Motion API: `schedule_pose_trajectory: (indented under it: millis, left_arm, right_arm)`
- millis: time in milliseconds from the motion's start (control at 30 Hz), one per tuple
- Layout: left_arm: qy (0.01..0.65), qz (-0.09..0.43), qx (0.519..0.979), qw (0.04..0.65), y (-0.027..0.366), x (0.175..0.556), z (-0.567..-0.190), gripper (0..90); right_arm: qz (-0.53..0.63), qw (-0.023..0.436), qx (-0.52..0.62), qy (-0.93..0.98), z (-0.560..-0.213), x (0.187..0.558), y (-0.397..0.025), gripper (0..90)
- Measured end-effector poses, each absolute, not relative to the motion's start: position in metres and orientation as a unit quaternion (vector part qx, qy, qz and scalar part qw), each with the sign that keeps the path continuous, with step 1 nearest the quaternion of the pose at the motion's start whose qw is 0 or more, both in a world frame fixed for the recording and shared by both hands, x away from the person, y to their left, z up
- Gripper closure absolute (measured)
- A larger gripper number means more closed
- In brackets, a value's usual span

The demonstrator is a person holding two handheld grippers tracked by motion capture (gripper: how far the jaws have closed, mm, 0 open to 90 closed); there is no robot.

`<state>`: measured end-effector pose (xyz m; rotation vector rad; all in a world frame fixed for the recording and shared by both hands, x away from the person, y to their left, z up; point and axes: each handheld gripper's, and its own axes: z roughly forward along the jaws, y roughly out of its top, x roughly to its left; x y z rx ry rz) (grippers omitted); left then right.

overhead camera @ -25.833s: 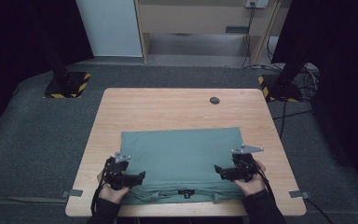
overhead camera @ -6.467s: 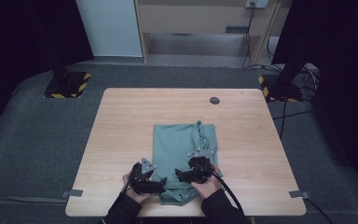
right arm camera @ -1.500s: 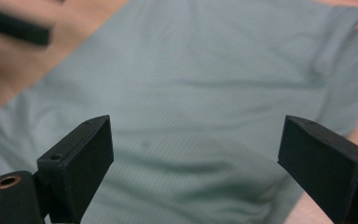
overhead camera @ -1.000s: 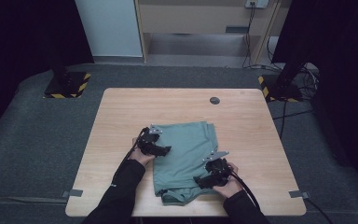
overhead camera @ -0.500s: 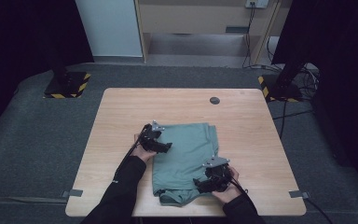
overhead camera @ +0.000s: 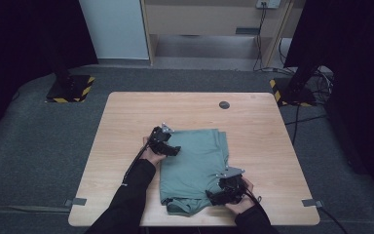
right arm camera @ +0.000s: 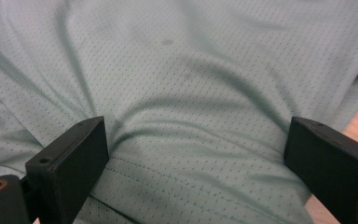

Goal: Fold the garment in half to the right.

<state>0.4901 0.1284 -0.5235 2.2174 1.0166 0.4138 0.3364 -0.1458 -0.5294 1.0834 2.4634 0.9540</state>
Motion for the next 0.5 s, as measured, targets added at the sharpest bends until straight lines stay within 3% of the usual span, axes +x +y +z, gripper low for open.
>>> schedule_pose_trajectory:
  millis: [100, 500]
  left_arm:
    - [0.393, 0.151, 0.841, 0.34, 0.1285, 0.4928, -0.5252, 22.6]
    - [0.407, 0.16, 0.835, 0.335, 0.128, 0.4906, -0.5207, 23.6]
  right_arm:
    - [0.346, 0.157, 0.376, 0.845, -0.5233, 0.3352, -0.146, 7.6]
    - [0.344, 0.144, 0.37, 0.851, -0.5291, 0.3291, -0.1506, 8.4]
